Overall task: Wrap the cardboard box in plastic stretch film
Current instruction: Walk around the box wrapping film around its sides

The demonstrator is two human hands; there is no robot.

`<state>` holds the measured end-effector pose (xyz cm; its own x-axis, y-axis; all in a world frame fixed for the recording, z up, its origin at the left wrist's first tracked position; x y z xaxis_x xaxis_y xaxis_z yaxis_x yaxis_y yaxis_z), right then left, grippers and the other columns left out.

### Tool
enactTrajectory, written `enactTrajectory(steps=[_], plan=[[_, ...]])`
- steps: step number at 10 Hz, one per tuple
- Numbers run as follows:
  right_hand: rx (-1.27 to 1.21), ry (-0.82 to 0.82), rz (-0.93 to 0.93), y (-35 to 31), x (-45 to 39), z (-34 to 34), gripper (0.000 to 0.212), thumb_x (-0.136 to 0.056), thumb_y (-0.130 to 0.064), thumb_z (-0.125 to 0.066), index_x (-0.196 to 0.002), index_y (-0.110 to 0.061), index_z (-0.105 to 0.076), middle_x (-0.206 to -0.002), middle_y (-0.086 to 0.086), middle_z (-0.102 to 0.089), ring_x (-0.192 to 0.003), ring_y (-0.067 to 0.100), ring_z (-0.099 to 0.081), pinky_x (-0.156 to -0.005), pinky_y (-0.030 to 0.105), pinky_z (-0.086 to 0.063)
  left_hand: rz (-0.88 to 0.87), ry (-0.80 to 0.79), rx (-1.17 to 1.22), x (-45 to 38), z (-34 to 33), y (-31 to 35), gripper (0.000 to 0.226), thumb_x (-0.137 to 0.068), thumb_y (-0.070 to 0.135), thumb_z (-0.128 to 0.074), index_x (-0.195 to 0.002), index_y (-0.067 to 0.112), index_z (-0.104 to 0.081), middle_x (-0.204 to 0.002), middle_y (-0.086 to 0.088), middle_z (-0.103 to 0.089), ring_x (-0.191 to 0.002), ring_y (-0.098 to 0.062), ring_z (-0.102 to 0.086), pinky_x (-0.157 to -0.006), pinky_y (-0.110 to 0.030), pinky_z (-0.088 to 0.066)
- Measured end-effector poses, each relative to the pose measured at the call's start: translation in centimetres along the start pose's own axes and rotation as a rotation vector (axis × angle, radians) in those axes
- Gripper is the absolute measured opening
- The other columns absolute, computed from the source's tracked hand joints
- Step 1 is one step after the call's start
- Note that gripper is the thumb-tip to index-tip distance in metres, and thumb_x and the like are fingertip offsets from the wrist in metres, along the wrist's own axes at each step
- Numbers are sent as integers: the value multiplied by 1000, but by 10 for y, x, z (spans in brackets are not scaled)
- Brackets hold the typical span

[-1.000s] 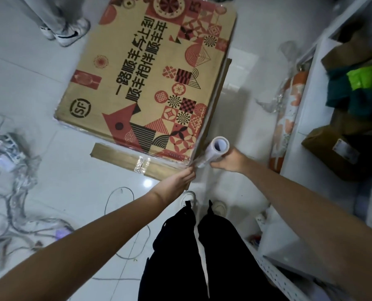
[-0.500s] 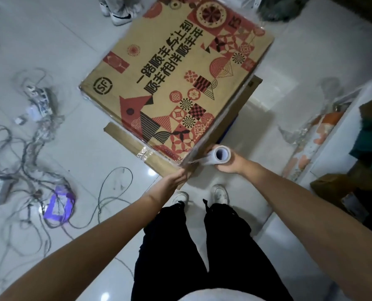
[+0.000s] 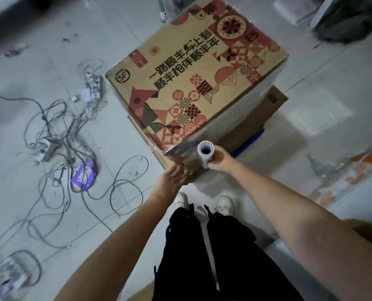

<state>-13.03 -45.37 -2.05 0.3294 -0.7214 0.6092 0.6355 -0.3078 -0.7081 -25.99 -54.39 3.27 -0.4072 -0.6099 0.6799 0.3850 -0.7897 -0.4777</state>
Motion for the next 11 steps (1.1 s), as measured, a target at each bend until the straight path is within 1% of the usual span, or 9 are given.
enactTrajectory(steps=[1, 2, 3, 4, 5, 6, 7, 9, 11], plan=[[-84, 36, 18, 4, -1, -5, 51, -77, 5, -67, -125, -1, -51, -124, 21, -56, -116, 34, -53, -88, 24, -41, 110, -2, 162, -2, 10, 0, 62, -99, 22, -31, -148, 2, 3, -154, -17, -10, -142, -31, -4, -114, -43, 1], [-21, 102, 84, 5, -5, -11, 55, -71, 1, -72, -123, -1, -53, -125, 19, -55, -119, 33, -50, -101, 38, -41, 221, 78, 354, -11, 21, -4, 57, -99, 18, -28, -147, 0, -3, -151, -16, -22, -138, -30, -19, -114, -38, -10], [-111, 198, 45, 9, -4, -16, 56, -71, -5, -74, -122, -8, -50, -119, 13, -56, -110, 25, -54, -90, 30, -44, 286, 164, 439, -16, 31, -9, 53, -98, 17, -27, -145, -1, -13, -145, -13, -33, -128, -28, -32, -109, -35, -19], [-176, 328, 17, 11, -2, -20, 55, -67, -13, -77, -115, -6, -50, -110, 11, -59, -97, 22, -61, -79, 34, -51, 300, 201, 458, -16, 31, -10, 53, -97, 16, -29, -145, 1, -14, -142, -14, -35, -126, -29, -34, -106, -34, -23], [-40, 469, -33, 7, 0, -21, 45, -71, -17, -72, -111, -8, -52, -112, 11, -57, -93, 29, -61, -68, 34, -49, 293, 215, 442, -17, 26, -6, 58, -97, 17, -29, -148, 5, -4, -145, -14, -30, -129, -30, -30, -109, -36, -19], [163, 571, -78, 5, 1, -12, 45, -69, -27, -75, -107, -12, -57, -114, 11, -55, -94, 30, -60, -66, 29, -41, 251, 211, 369, -17, 21, -8, 57, -98, 16, -29, -148, 4, -5, -148, -14, -24, -133, -29, -26, -111, -35, -16], [150, 533, -36, 8, -1, -2, 54, -63, -36, -80, -105, -12, -56, -104, 11, -65, -89, 30, -63, -67, 30, -45, 146, 172, 246, -17, 10, -9, 50, -99, 14, -29, -146, -1, -17, -152, -15, -18, -139, -28, -17, -114, -32, -13], [48, 452, 128, 7, -3, 18, 46, -63, -20, -82, -102, -9, -61, -100, 14, -67, -93, 31, -64, -73, 34, -50, 53, 154, -218, -9, -9, -12, 53, -100, 21, -32, -146, 0, -19, -154, -20, -9, -141, -27, -10, -115, -35, -10], [-19, 357, 81, 6, -15, 13, 49, -72, -14, -76, -116, -6, -57, -115, 10, -62, -108, 22, -58, -80, 20, -37, 84, 196, -399, -10, -23, -21, 56, -99, 24, -35, -147, 1, -18, -153, -20, -14, -141, -27, -10, -116, -38, -11]])
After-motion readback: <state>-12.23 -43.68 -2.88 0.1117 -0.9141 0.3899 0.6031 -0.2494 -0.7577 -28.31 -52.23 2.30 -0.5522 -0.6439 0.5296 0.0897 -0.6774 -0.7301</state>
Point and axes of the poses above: each hand's wrist, its own x-axis away from the middle knuckle, its own z-axis out of the back of the hand, y = z × x, the point moved 6 cm from there along -x, towards the middle knuckle
